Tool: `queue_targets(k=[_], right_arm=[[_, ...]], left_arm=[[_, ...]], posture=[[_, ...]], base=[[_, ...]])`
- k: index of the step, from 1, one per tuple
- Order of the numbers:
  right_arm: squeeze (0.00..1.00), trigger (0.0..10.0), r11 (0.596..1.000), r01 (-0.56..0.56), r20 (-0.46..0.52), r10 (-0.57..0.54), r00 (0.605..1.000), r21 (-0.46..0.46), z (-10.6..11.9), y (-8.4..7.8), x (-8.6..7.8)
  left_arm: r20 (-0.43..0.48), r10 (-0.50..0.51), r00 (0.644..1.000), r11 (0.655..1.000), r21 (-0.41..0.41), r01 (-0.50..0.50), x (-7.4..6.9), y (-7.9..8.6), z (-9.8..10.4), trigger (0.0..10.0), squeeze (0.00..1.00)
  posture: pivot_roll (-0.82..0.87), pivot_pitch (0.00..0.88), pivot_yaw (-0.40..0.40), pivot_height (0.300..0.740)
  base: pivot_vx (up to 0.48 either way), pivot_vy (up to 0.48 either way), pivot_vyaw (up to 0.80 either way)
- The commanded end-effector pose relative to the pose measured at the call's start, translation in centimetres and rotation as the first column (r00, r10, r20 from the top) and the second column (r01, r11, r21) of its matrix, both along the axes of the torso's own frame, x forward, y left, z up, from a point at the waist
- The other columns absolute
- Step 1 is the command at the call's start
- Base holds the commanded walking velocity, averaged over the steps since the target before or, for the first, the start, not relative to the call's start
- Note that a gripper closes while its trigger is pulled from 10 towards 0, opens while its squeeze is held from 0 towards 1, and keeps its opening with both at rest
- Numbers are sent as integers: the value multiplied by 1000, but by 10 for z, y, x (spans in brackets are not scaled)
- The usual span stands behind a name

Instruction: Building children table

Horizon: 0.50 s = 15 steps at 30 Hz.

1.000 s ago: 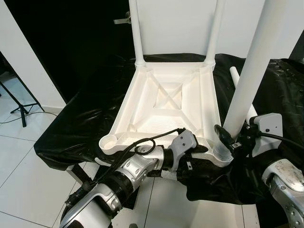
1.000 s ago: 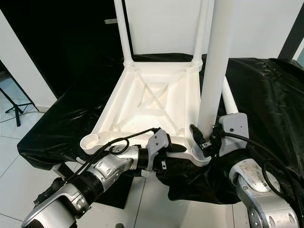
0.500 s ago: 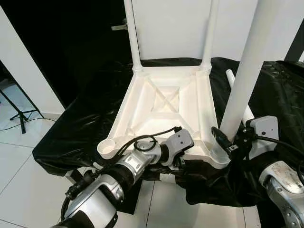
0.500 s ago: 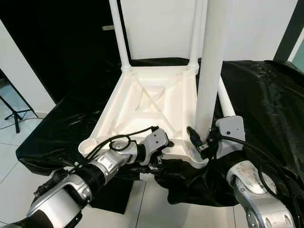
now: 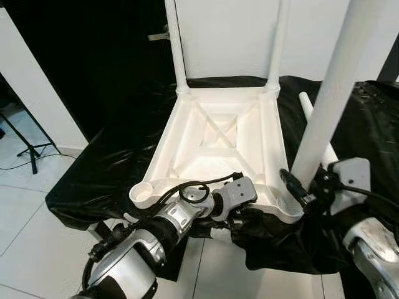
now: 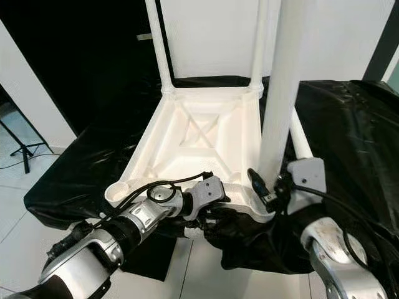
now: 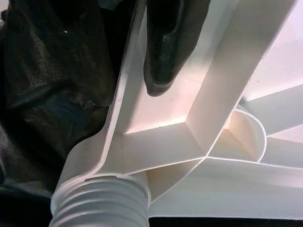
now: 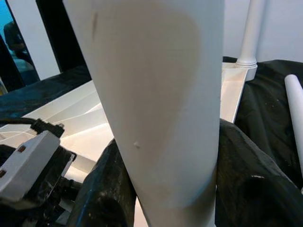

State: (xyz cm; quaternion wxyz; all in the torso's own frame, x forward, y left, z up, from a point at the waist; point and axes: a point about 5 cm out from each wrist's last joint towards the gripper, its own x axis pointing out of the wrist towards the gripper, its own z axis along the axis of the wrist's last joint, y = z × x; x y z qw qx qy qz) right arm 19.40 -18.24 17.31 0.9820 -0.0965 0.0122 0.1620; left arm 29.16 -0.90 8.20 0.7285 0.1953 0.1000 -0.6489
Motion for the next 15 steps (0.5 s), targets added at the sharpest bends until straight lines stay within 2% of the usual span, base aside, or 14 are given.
queue_targets(k=[1,2,3,7,8,9,10,12,13,14,15], right_arm=[[0,10000,1000,31,-211,-30,977,2,-38,-7,-4],[0,10000,999,36,-226,-35,974,-1,-41,-10,-6],[0,10000,999,44,-248,-42,968,3,-44,-14,-7],[0,10000,998,57,-269,-50,962,19,-45,-16,-8],[0,10000,997,71,-287,-57,956,37,-46,-18,-8],[0,10000,997,71,-287,-57,956,37,-46,-18,-8],[0,10000,995,87,-316,-68,946,47,-49,-19,-8],[0,10000,995,87,-316,-68,946,47,-49,-19,-8],[0,10000,994,98,-330,-74,941,56,-51,-19,-8],[0,10000,994,98,-330,-74,941,56,-51,-19,-8],[0,10000,990,111,-341,-76,937,83,-52,-19,-8]], left_arm=[[-47,-3,999,997,83,7,-6,9,-18,0,0],[-40,0,999,996,84,4,-5,7,-18,0,0],[-34,11,999,997,82,-8,-4,6,-18,10000,0],[-32,14,999,997,78,-12,-4,5,-17,10000,0],[-35,10,999,998,70,-8,-4,3,-16,3686,0],[-35,10,999,998,70,-8,-4,3,-16,3686,0],[-37,4,999,998,63,-2,-5,2,-16,1843,0],[-37,4,999,998,63,-2,-5,2,-16,1843,0],[-36,-1,999,998,62,3,-5,2,-16,8196,0],[-36,-1,999,998,62,3,-5,2,-16,8196,0],[-34,1,999,998,63,1,-5,2,-16,10000,0]], posture=[[-17,0,85,740],[-19,0,84,740],[-23,0,84,740],[-23,0,83,740],[-22,0,82,740],[-22,0,82,740],[-19,0,81,740],[-19,0,81,740],[-15,0,79,740],[-15,0,79,740],[-13,0,78,740]], base=[[0,0,0],[0,0,0],[0,0,0],[0,0,0],[0,0,0],[0,0,0],[0,0,0],[0,0,0],[0,0,0],[0,0,0],[0,0,0]])
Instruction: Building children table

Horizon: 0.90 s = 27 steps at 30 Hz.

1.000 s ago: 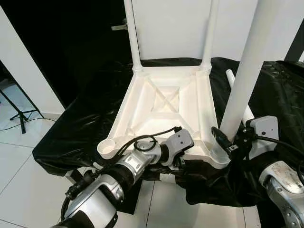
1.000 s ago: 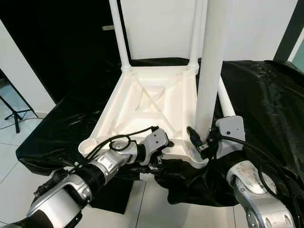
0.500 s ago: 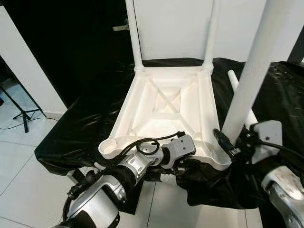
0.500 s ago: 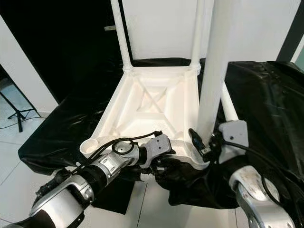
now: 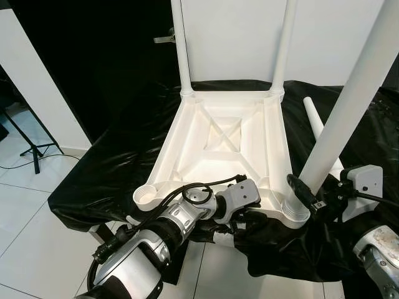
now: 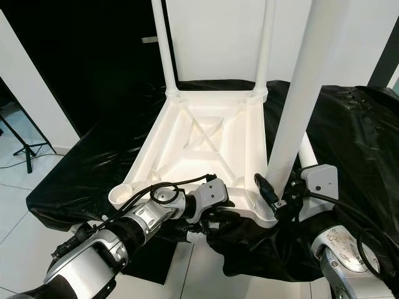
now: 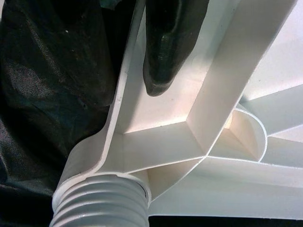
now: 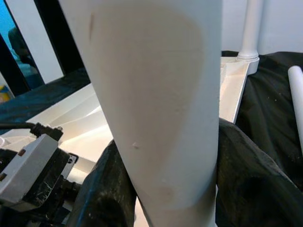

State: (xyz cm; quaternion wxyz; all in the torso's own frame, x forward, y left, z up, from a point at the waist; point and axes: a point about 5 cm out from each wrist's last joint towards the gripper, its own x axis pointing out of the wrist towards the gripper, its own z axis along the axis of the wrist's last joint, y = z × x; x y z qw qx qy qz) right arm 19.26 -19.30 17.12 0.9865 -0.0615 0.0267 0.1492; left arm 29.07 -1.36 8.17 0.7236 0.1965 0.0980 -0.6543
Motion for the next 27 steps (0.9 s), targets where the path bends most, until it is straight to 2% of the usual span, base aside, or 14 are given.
queue_targets(k=[1,4,5,6,8,14,18,21,22,23,27], right_arm=[[0,10000,998,62,-304,-49,951,32,-50,-8,-7],[0,10000,996,72,-311,-50,949,58,-50,-8,-7],[0,10000,986,125,-344,-79,935,112,-54,-12,-8],[0,10000,986,125,-344,-79,935,112,-54,-12,-8],[0,10000,964,208,-399,-127,908,167,-60,-17,-9],[0,10000,942,260,-424,-151,893,211,-56,-21,-5],[0,10000,964,214,-455,-121,882,160,-50,-19,-4],[0,10000,984,124,-445,-57,894,125,-44,-16,-4],[0,10000,984,124,-445,-57,894,125,-44,-16,-4],[0,10000,997,42,-457,-9,889,61,-46,-16,-7],[0,10000,999,-36,-468,42,883,21,-45,-14,-9]], left_arm=[[-34,16,999,998,64,-14,-5,7,-15,10000,0],[-31,19,999,998,66,-17,-4,7,-16,10000,0],[-27,26,999,997,70,-24,-4,7,-16,10000,0],[-27,26,999,997,70,-24,-4,7,-16,10000,0],[-24,30,999,997,76,-29,-4,8,-17,10000,0],[-27,17,999,997,72,-15,-5,6,-18,10000,0],[-28,14,1000,997,70,-12,-5,5,-18,10000,0],[-26,22,999,998,67,-20,-5,3,-18,10000,0],[-26,22,999,998,67,-20,-5,3,-18,10000,0],[-24,26,999,997,67,-24,-5,3,-18,10000,0],[-23,29,999,997,65,-28,-5,2,-18,10000,0]], posture=[[-13,0,78,740],[-13,0,77,740],[-13,0,77,740],[-13,0,77,740],[-16,0,77,740],[-18,0,78,740],[-18,0,78,740],[-22,0,69,740],[-22,0,69,740],[-19,0,65,740],[-18,0,62,740]], base=[[0,0,0],[0,0,0],[0,0,0],[0,0,0],[0,0,0],[0,0,0],[0,0,0],[0,0,0],[0,0,0],[0,0,0],[0,0,0]])
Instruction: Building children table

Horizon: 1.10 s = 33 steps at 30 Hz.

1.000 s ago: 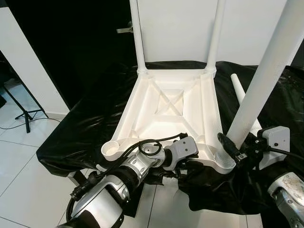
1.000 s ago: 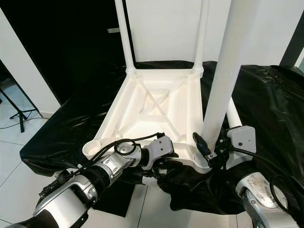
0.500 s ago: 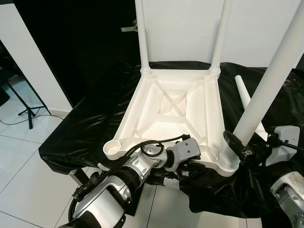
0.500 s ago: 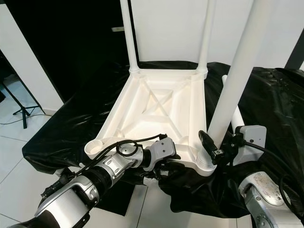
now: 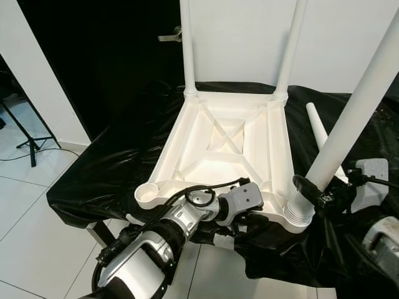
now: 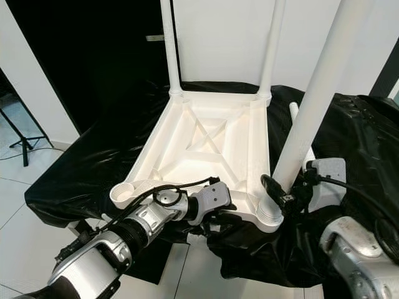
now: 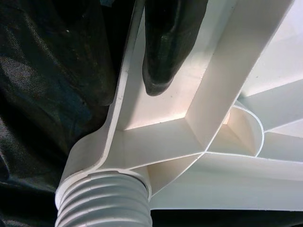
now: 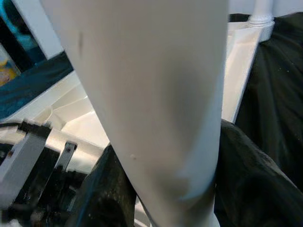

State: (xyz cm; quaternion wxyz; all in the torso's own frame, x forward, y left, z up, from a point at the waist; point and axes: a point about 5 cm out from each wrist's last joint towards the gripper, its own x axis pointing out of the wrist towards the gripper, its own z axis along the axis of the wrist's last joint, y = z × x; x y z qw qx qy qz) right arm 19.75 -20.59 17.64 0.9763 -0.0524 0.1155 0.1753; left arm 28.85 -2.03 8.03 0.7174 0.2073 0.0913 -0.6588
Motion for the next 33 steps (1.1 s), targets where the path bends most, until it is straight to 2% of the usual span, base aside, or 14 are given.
queue_targets(k=[1,2,5,12,20,21,22,25,26,27,28,30,31,33], right_arm=[[0,10000,999,-35,-305,33,952,-3,-50,1,-15],[0,10000,996,-85,-305,76,949,-16,-48,3,-16],[0,10000,992,-125,-311,111,944,-25,-46,5,-17],[0,10000,987,-159,-313,143,939,-24,-45,5,-15],[0,10000,999,-35,-285,36,958,7,-42,-7,-1],[0,10000,998,57,-291,-50,955,15,-46,-11,2],[0,10000,995,99,-297,-90,951,15,-49,-12,2],[0,10000,991,133,-303,-123,945,13,-51,-13,2],[0,10000,987,162,-301,-148,942,21,-53,-11,2],[0,10000,982,187,-299,-169,939,33,-54,-9,1],[0,10000,973,227,-298,-204,932,42,-55,-5,0],[0,10000,966,253,-298,-228,927,48,-56,-3,0],[0,10000,960,274,-298,-247,922,50,-57,-1,-1],[0,10000,956,288,-299,-260,918,51,-57,0,-1]], left_arm=[[-43,52,998,997,56,-49,-2,9,-17,10000,0],[-43,55,998,997,54,-52,-2,9,-17,10000,0],[-43,57,997,997,53,-55,-2,9,-17,10000,0],[-44,58,997,997,51,-55,-2,9,-17,10000,0],[-45,45,998,998,49,-43,-3,9,-17,10000,0],[-46,34,998,999,44,-32,-3,9,-16,9961,0],[-47,29,998,999,41,-27,-3,9,-16,7294,0],[-49,25,998,999,38,-23,-4,10,-16,7294,0],[-51,19,999,999,37,-17,-4,10,-16,4824,0],[-54,11,998,999,35,-9,-5,10,-16,3725,0],[-56,0,998,999,32,2,-6,10,-16,1137,0],[-57,-7,998,1000,30,9,-7,10,-16,1137,0],[-55,-12,998,999,30,13,-7,9,-16,471,0],[-53,-14,998,999,30,15,-7,9,-16,471,0]], posture=[[-18,0,62,740],[-16,0,61,740],[-16,0,60,740],[-14,0,61,740],[-14,0,68,740],[-13,0,69,740],[-13,0,69,740],[-13,0,69,740],[-14,0,73,740],[-15,0,74,740],[-21,0,77,740],[-22,0,78,740],[-25,0,79,740],[-26,0,79,740]], base=[[0,0,0],[0,0,0],[0,0,0],[0,0,0],[0,0,0],[0,0,0],[0,0,0],[0,0,0],[0,0,0],[0,0,0],[0,0,0],[0,0,0],[0,0,0],[0,0,0]])
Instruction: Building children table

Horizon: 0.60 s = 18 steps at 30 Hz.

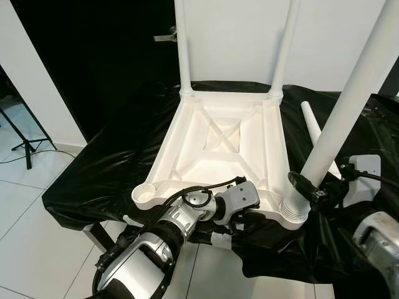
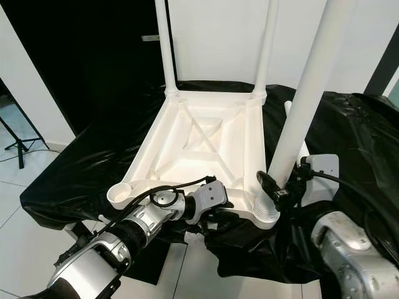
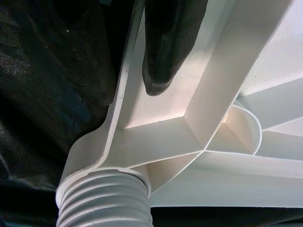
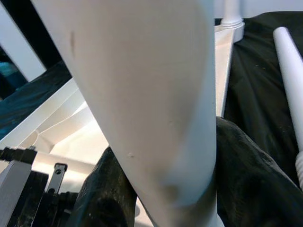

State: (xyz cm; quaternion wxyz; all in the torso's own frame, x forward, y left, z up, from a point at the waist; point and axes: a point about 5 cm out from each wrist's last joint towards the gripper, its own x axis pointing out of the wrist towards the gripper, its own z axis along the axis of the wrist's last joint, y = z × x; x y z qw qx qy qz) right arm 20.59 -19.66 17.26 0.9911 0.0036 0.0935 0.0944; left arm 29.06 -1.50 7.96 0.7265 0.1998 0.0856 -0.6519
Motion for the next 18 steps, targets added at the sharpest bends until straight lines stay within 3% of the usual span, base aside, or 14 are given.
queue_targets(k=[1,2,3,4,9,18], right_arm=[[0,10000,994,110,-330,-102,938,7,-53,-8,-11],[0,10000,994,110,-330,-102,938,7,-53,-8,-11],[0,10000,989,148,-322,-142,936,-6,-53,-8,-10],[0,10000,983,183,-322,-177,930,-11,-54,-9,-10],[0,10000,951,309,-318,-286,904,23,-56,-10,-2],[0,10000,941,331,-303,-297,906,69,-52,-6,12]], left_arm=[[-55,-36,998,998,49,39,-9,3,-15,1098,0],[-55,-36,998,998,49,39,-9,3,-15,1098,0],[-52,-35,998,998,50,38,-9,1,-14,3333,0],[-50,-34,998,998,50,37,-8,0,-14,3725,0],[-48,-27,998,998,50,30,-8,0,-14,3922,0],[-55,-17,998,999,46,19,-9,0,-16,3922,0]], posture=[[-28,0,81,740],[-28,0,81,740],[-29,0,80,740],[-27,0,79,740],[-19,0,72,740],[-13,0,65,740]], base=[[0,0,0],[0,0,0],[0,0,0],[0,0,0],[0,0,0],[0,0,0]])
